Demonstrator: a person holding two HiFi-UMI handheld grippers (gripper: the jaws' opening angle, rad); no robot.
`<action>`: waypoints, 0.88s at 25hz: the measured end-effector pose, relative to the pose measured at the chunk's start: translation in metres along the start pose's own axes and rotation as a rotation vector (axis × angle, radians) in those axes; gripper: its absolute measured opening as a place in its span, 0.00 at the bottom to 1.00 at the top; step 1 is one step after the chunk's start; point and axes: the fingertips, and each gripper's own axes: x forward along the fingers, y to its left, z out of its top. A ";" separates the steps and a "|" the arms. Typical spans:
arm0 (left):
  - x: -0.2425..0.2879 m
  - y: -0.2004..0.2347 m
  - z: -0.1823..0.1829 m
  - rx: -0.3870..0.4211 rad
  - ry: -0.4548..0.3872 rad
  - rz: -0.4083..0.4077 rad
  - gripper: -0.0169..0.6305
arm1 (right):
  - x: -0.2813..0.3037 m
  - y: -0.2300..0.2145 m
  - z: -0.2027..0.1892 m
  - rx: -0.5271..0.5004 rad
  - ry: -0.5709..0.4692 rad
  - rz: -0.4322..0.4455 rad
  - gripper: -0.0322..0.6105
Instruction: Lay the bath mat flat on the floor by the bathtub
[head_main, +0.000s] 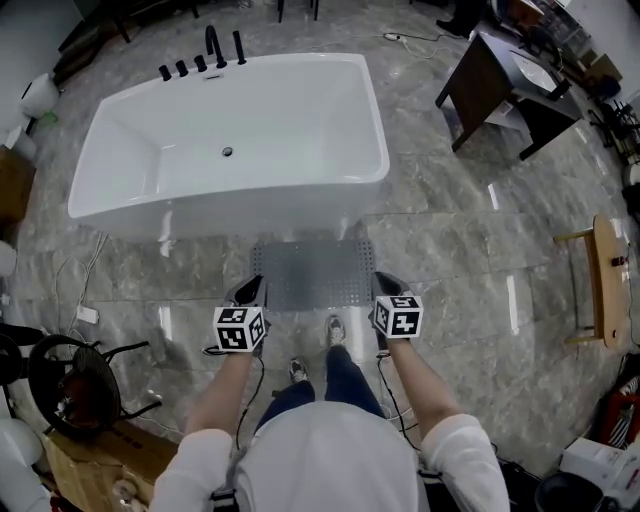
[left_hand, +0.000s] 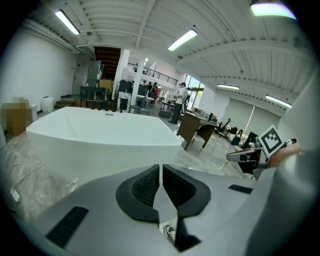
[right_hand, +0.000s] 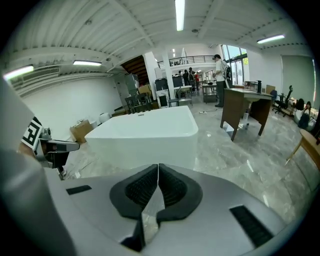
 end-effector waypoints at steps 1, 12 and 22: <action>-0.006 -0.002 0.005 -0.005 -0.016 -0.003 0.10 | -0.006 0.002 0.005 -0.007 -0.010 0.002 0.10; -0.066 -0.058 0.066 0.127 -0.208 -0.083 0.10 | -0.093 0.041 0.075 -0.009 -0.247 0.097 0.10; -0.113 -0.093 0.105 0.175 -0.337 -0.127 0.10 | -0.148 0.070 0.108 -0.020 -0.396 0.142 0.10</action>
